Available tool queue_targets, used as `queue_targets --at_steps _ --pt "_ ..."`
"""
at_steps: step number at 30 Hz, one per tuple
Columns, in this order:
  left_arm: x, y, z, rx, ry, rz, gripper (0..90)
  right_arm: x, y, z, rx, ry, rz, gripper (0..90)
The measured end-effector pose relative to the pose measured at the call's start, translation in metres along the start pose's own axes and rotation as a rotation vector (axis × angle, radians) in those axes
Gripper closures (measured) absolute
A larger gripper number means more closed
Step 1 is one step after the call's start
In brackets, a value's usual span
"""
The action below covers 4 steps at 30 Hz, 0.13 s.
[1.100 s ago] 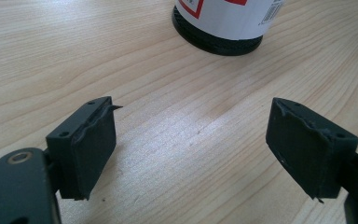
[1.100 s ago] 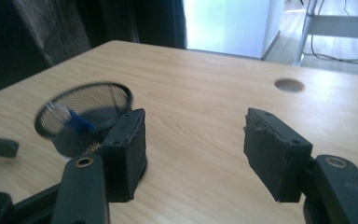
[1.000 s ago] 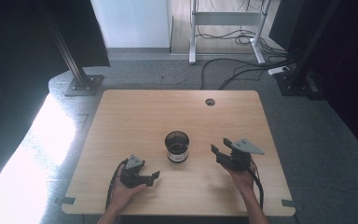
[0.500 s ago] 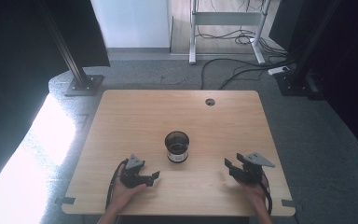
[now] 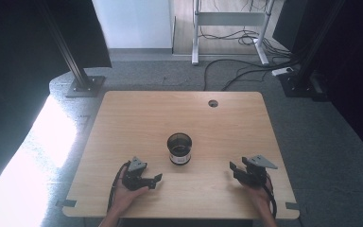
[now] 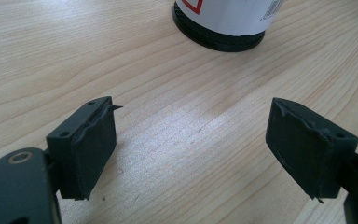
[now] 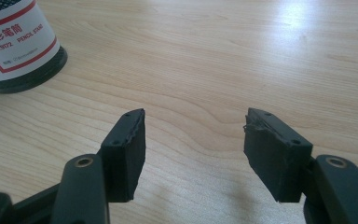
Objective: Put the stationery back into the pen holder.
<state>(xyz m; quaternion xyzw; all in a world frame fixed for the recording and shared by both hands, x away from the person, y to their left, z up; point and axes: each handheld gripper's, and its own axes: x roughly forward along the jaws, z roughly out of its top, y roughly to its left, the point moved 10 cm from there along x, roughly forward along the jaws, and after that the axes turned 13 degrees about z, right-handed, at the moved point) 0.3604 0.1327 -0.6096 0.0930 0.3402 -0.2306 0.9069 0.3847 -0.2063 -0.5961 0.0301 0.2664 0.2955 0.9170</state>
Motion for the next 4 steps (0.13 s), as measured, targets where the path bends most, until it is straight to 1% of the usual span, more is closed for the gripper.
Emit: queue_targets --at_steps 4 --pt "0.0000 0.0000 0.0001 0.002 -0.001 0.001 16.3 -0.0004 -0.0007 0.0004 0.003 -0.004 -0.004 37.4"
